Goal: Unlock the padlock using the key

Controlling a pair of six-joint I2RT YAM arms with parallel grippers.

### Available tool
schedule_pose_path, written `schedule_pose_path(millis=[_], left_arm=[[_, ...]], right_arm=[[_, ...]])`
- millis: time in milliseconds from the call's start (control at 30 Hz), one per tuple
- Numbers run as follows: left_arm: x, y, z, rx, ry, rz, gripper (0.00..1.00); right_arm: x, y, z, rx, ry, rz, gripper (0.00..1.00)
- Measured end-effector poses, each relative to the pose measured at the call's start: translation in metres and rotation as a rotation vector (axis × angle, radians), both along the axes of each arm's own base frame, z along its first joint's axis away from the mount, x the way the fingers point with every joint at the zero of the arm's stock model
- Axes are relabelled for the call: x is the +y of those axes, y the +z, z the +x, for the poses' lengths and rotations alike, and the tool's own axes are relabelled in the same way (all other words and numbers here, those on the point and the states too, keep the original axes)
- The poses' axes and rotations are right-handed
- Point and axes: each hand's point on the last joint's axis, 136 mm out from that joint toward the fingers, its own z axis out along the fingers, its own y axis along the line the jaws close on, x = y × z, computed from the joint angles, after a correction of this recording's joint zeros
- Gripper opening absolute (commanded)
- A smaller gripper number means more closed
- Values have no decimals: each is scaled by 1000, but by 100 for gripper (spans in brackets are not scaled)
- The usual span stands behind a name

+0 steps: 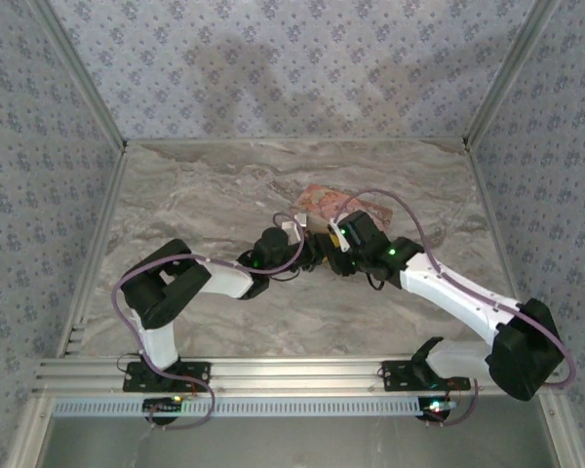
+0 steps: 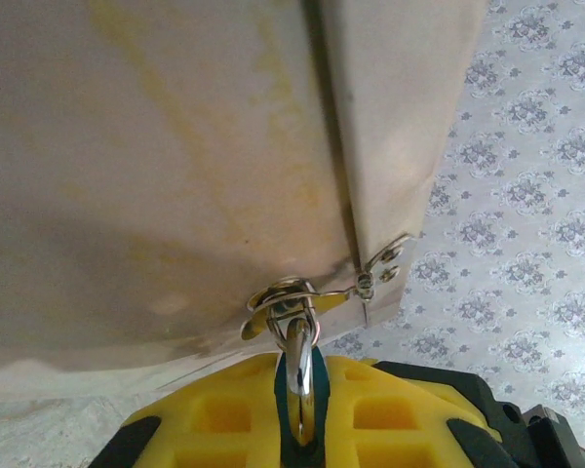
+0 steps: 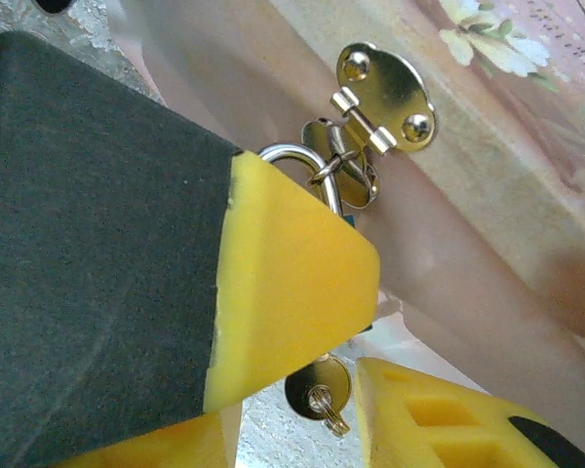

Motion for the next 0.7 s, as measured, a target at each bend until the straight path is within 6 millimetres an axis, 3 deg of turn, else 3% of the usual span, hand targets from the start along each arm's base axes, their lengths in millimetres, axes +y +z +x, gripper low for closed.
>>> schedule_pose_path(millis=[100,200,367,533,633,700], left_arm=[[1,0,2,0,3,0,0],[2,0,3,-1,6,-1,0],[1,2,2,2,0,-8,0],[2,-2,2,9,1,7,0],[3,-5,1,12,0,15,6],[4,-8,1,14,0,24,16]], right_arm=[[0,0,2,-13,4,-36,40],[1,2,3,-30,11,-66,34],[0,4,5,-53,22,-114,2],[2,3,3,-37,36,-123,0],[2,1,2,-30,40,-122,0],[3,-3,1,-25,40,-113,0]])
